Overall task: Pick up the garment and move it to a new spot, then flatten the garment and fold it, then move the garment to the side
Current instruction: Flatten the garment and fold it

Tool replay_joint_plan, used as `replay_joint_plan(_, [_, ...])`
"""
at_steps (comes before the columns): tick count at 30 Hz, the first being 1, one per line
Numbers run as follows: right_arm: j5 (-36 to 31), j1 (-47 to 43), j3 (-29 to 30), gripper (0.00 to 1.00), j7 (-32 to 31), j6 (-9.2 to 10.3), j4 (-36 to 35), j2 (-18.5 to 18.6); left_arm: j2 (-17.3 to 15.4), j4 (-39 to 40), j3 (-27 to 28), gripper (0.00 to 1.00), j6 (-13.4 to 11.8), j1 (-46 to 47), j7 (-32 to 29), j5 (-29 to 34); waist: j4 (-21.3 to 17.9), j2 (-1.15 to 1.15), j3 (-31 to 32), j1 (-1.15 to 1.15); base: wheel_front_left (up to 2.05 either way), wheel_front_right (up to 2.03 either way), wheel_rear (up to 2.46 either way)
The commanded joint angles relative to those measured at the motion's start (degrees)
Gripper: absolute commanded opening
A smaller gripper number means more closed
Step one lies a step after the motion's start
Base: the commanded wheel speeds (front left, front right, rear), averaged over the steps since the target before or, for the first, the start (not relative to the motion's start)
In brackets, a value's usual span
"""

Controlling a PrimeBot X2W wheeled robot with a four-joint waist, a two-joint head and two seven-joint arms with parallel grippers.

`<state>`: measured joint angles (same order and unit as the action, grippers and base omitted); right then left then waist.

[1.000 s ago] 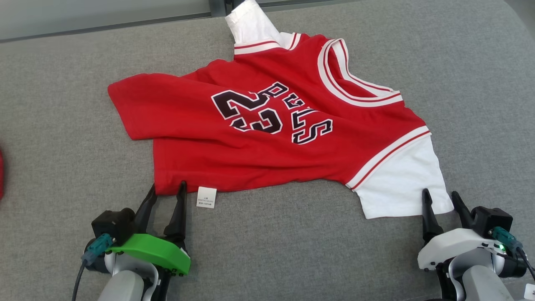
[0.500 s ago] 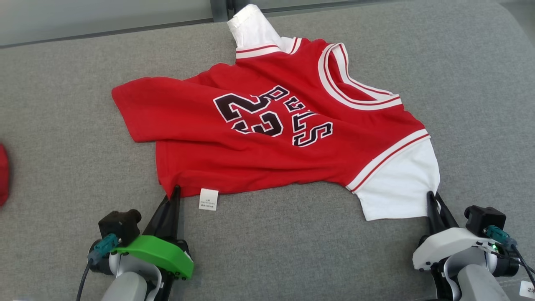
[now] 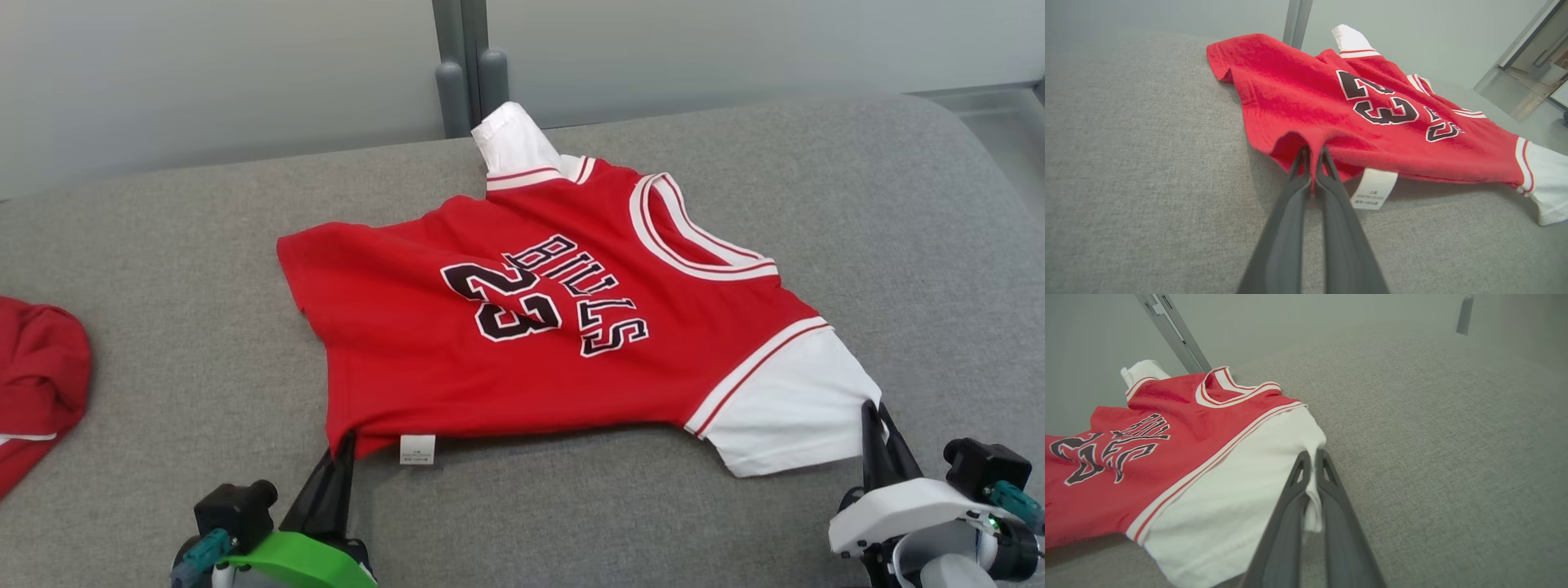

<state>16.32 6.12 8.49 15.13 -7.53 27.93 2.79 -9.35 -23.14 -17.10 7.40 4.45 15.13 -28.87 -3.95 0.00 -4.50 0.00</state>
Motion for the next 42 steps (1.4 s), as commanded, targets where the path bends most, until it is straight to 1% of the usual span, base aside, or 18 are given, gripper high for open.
replay_joint_plan(1, [0.28, 0.0, -0.19, 0.0, 0.02, 0.08, -1.39, 0.24, -0.9, 1.01, 0.53, 0.0, 0.17, -0.16, 0.01, 0.37, 1.37, 0.0, 2.79, 0.0, 0.0, 0.0, 0.0])
replay_joint_plan(4, [0.83, 2.35, -0.87, 0.0, 0.02, 0.08, -5.66, 0.57, -3.21, 4.53, 0.71, 0.0, 0.17, 2.61, 0.01, 1.61, 2.08, 0.0, 3.24, 0.0, 0.0, 0.0, 0.0])
replay_joint_plan(9, [0.49, 10.12, -3.51, 0.0, 0.02, 0.08, -9.11, 3.94, -9.73, 7.94, 0.3, 0.0, 0.11, 12.03, 0.0, 2.76, 3.13, 0.0, 2.89, 0.0, 0.0, 0.0, 0.0])
replay_joint_plan(14, [1.2, 19.93, -5.01, 0.0, 0.02, 0.08, -9.87, 6.45, -15.42, 5.98, -2.25, 0.0, 0.09, 22.61, 0.0, 1.85, 3.76, 0.0, 0.49, 0.0, 0.0, 0.0, 0.0])
replay_joint_plan(16, [0.74, 23.57, -6.22, 0.0, 0.02, 0.08, -8.98, 7.4, -17.26, 4.39, -4.65, 0.0, 0.09, 26.87, -0.2, 1.34, 3.96, 0.0, -1.98, 0.0, 0.0, 0.0, 0.0])
replay_joint_plan(19, [-0.12, 29.42, -8.6, 0.0, -0.55, 0.08, -6.75, 8.91, -19.18, 1.86, -8.46, 0.0, 0.07, 33.37, -1.03, -0.47, 4.29, 0.0, -6.95, 0.0, 0.0, 0.0, 0.0])
replay_joint_plan(23, [-2.14, 38.1, -11.09, 0.0, -2.54, 0.08, -4.47, 10.69, -20.5, -1.02, -12.0, 0.0, 0.07, 42.8, -1.7, -2.42, 4.84, 0.0, -15.87, 0.0, 0.0, 0.0, 0.0])
replay_joint_plan(25, [-3.53, 43.92, -11.59, 0.0, -3.6, 0.08, -3.5, 11.77, -21.73, -2.71, -13.65, 0.0, 0.07, 48.84, -1.47, -1.16, 5.07, 0.0, -20.64, 0.0, 0.0, 0.0, 0.0])
replay_joint_plan(27, [-5.34, 50.73, -11.6, 0.0, -4.78, 0.09, -2.51, 12.34, -21.7, -5.02, -13.01, 0.0, 0.06, 54.98, -0.88, -0.95, 5.2, 0.0, -24.98, 0.0, 0.0, 0.0, 0.0])
replay_joint_plan(28, [-6.59, 54.34, -11.83, 0.0, -5.44, 0.08, -2.11, 12.81, -22.01, -5.96, -13.33, 0.0, 0.06, 58.2, -0.74, 0.62, 5.19, 0.0, -27.04, 0.0, 0.0, 0.0, 0.0])
replay_joint_plan(29, [-6.59, 54.34, -11.83, 0.0, -5.44, 0.08, -2.11, 12.81, -22.01, -5.96, -13.33, 0.0, 0.06, 58.2, -0.74, 0.62, 5.19, 0.0, -27.04, 0.0, 0.0, 0.0, 0.0])
replay_joint_plan(32, [-9.55, 65.72, -8.61, 0.0, -6.38, 0.1, 0.36, 13.91, -22.3, -8.73, -12.4, 0.0, -0.2, 68.49, -0.24, 3.97, 5.27, 0.0, -32.08, 0.0, 0.0, 0.0, 0.0])
replay_joint_plan(33, [-10.95, 69.16, -7.47, 0.0, -6.09, 0.1, 1.31, 14.21, -22.01, -9.64, -11.99, 0.0, -0.62, 71.59, -0.08, 4.88, 5.39, 0.0, -33.09, 0.0, 0.0, 0.0, 0.0])
replay_joint_plan(34, [-13.99, 76.09, -5.06, 0.0, -5.58, 0.11, 3.04, 14.5, -21.73, -10.72, -11.77, 0.0, -1.34, 77.35, -0.02, 7.85, 5.65, 0.0, -34.24, 0.0, 0.0, 0.0, 0.0])
replay_joint_plan(35, [-13.99, 76.09, -5.06, 0.0, -5.58, 0.11, 3.04, 14.5, -21.73, -10.72, -11.77, 0.0, -1.34, 77.35, -0.02, 7.85, 5.65, 0.0, -34.24, 0.0, 0.0, 0.0, 0.0])
replay_joint_plan(38, [-19.15, 84.94, -3.03, 0.0, -4.42, 0.1, 4.88, 14.81, -21.33, -10.29, -10.15, 0.0, -2.14, 84.27, 0.02, 10.87, 5.73, 0.0, -34.86, 0.0, 0.0, 0.0, 0.0])
replay_joint_plan(40, [-21.71, 89.14, -2.28, 0.0, -3.66, 0.11, 6.23, 14.69, -20.52, -10.01, -9.24, 0.0, -1.9, 86.79, -0.06, 11.87, 5.7, 0.0, -34.95, 0.0, 0.0, 0.0, 0.0])
replay_joint_plan(42, [-23.67, 91.35, -2.29, 0.0, -2.66, 0.1, 7.54, 14.24, -20.12, -9.05, -8.36, 0.0, -1.71, 88.43, -0.04, 13.03, 5.34, 0.0, -34.91, 0.0, 0.0, 0.0, 0.0])
